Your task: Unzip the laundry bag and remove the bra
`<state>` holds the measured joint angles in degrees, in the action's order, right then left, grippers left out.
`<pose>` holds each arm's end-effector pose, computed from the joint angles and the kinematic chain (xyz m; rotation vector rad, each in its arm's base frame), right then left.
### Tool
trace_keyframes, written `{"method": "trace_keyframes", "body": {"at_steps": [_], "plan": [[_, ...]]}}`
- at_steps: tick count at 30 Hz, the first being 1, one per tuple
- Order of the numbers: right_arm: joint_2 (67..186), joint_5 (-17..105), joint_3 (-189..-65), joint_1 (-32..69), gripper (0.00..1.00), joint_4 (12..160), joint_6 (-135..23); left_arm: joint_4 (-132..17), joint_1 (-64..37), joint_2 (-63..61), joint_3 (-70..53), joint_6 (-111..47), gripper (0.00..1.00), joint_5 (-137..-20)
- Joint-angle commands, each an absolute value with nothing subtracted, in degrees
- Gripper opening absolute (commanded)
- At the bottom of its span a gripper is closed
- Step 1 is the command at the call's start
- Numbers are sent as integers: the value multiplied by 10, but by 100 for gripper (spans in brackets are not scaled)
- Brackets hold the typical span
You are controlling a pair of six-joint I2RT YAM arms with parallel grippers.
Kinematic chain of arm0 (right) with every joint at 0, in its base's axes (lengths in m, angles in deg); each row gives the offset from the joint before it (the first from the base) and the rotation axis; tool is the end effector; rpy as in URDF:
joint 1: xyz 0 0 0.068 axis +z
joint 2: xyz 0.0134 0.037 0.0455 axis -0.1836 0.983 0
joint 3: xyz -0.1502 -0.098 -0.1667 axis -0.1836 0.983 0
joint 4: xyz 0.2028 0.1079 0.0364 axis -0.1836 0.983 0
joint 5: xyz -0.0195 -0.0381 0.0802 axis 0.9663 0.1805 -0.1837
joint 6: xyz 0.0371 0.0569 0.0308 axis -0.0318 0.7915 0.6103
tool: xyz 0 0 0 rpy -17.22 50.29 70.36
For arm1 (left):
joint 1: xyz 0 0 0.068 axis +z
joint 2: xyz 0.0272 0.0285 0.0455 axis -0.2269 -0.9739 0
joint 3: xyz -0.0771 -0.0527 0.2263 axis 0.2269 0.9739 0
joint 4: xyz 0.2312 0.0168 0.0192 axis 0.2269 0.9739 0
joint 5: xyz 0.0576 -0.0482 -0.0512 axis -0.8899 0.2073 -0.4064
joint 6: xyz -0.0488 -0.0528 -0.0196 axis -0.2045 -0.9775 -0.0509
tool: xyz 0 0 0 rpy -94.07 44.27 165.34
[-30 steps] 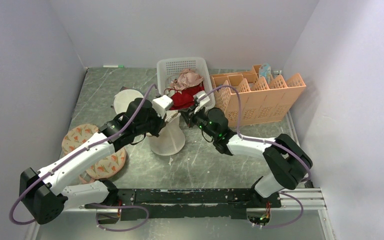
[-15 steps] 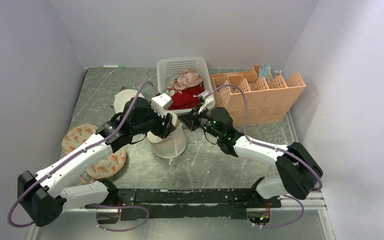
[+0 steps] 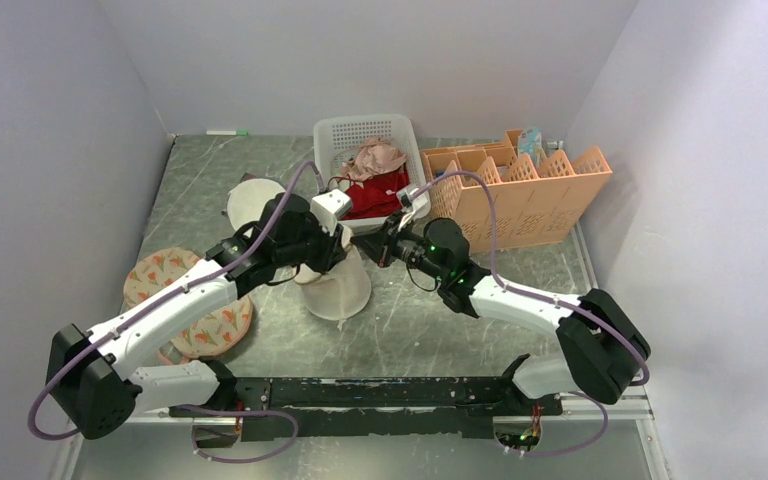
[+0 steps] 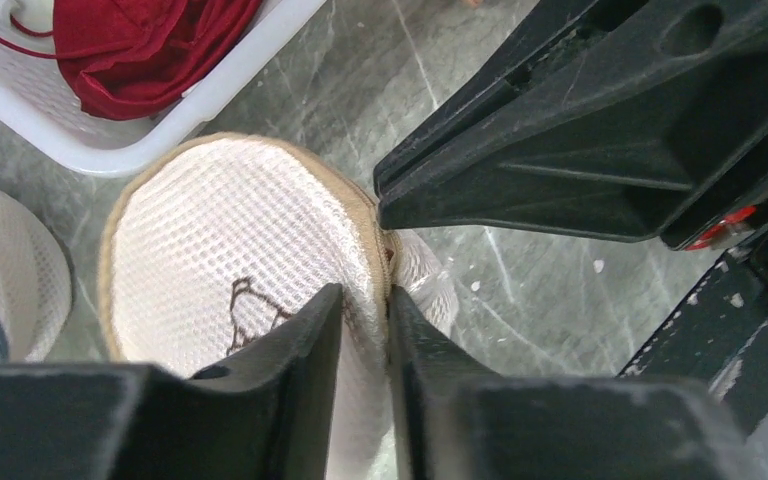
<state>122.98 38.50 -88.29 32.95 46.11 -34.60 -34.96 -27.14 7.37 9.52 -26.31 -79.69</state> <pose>0.2121 0.2213 0.2451 -0.4183 1.6676 1.1361 0.1966 -0.1766 0.2661 0.7208 2.0859 -0.5943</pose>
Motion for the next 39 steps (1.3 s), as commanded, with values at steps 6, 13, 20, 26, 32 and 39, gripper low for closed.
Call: {"method": "trace_keyframes", "body": {"at_steps": [6,13,20,26,32,39], "plan": [[1221,391,-908,335,0,528,-378,-348,-267,93,84,-245,7,-818],[1221,461,-889,328,0,528,-370,-363,-268,128,98,-231,7,-788],[1256,519,-893,289,0,568,-362,-366,-268,146,105,-224,7,-798],[1246,460,-897,271,0,587,-404,-358,-268,136,103,-223,7,-816],[1197,330,-895,279,0,556,-421,-347,-267,112,95,-223,20,-827],[1187,270,-924,304,0,556,-404,-339,-267,96,89,-230,52,-846]]}}
